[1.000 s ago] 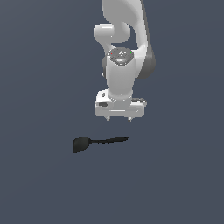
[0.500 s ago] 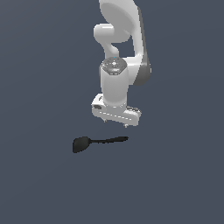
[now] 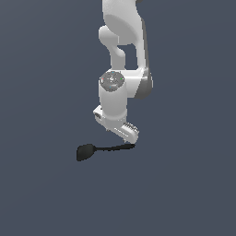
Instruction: Pick up the object and move it to a goal position.
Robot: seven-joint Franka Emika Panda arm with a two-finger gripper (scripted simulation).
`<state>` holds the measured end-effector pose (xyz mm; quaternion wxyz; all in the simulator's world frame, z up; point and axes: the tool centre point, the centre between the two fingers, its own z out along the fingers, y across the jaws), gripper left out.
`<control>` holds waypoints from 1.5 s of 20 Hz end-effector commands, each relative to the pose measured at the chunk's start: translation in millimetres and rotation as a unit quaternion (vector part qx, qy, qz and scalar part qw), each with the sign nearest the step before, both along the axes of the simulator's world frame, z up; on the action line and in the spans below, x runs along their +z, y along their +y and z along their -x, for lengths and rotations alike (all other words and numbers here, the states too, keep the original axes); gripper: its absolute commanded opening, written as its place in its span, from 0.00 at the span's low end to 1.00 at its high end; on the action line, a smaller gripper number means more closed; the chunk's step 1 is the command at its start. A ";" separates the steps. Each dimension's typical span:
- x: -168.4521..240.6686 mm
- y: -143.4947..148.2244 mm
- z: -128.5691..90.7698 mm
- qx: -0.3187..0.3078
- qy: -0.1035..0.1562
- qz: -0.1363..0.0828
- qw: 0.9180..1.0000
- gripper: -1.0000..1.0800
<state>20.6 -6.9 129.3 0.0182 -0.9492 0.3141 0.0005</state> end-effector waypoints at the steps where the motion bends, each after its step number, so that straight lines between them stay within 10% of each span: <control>1: -7.1 -6.1 -1.9 -0.041 0.002 0.000 0.999 0.96; 17: -49.1 -44.3 -10.4 -0.282 0.011 0.009 0.959 0.96; 30: -62.2 -57.4 -12.4 -0.357 0.011 0.014 0.934 0.96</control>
